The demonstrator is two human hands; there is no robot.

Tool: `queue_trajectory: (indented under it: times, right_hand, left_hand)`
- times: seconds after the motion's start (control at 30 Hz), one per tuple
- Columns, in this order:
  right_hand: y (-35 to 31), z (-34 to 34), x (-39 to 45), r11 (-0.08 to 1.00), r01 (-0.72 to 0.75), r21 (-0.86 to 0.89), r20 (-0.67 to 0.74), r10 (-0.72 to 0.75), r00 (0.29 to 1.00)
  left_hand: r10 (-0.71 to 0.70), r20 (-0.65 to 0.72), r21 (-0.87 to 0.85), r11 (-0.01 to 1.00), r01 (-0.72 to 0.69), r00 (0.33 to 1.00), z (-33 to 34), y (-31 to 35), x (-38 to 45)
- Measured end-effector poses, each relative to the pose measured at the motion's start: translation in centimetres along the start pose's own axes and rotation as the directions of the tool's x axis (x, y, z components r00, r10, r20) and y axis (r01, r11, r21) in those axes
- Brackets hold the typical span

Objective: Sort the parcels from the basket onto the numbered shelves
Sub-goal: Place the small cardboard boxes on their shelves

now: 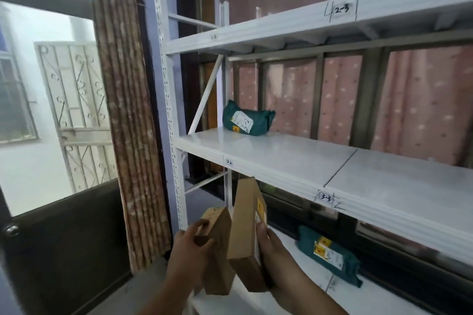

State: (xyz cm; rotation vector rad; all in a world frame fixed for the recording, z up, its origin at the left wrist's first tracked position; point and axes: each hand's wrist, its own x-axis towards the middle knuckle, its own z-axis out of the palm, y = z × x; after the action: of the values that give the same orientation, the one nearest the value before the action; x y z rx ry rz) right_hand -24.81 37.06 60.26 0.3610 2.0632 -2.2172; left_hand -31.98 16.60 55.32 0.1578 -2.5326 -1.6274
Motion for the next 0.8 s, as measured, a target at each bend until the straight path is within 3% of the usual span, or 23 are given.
queue_trajectory:
  times: [0.07, 0.2, 0.43, 0.53, 0.63, 0.8]
  right_hand:
    - [-2.4, -0.3, -2.6, 0.988, -0.053, 0.143, 0.059, 0.045, 0.997]
    - [-4.4, -1.9, -4.1, 0.963, -0.053, 0.266, 0.106, 0.026, 0.994]
    - [-8.2, -4.1, -4.7, 0.987, 0.002, 0.163, -0.041, 0.005, 0.999]
    - [-10.3, -4.0, -4.9, 0.933, 0.029, 0.358, -0.1, 0.007, 0.995]
    - [-11.8, -4.6, -5.5, 0.894, 0.094, 0.439, -0.038, -0.086, 0.996]
    - [-14.5, -5.5, -6.3, 0.88, 0.277, 0.387, -0.059, -0.276, 0.959]
  left_hand:
    - [0.037, 0.001, 0.077, 0.996, -0.037, 0.999, -0.4, 1.0, 0.0]
    - [0.122, 0.016, 0.184, 0.975, -0.123, 0.992, -0.6, 2.8, 0.3]
    - [0.22, 0.146, 0.293, 0.921, -0.255, 0.965, -2.0, 6.1, 0.5]
    - [0.254, 0.082, 0.305, 0.914, -0.267, 0.964, -2.7, 8.7, 2.2]
    - [0.255, 0.107, 0.323, 0.905, -0.276, 0.961, -4.6, 11.5, 3.8]
    - [0.473, 0.099, 0.293, 0.827, -0.48, 0.875, -6.3, 16.8, 1.1]
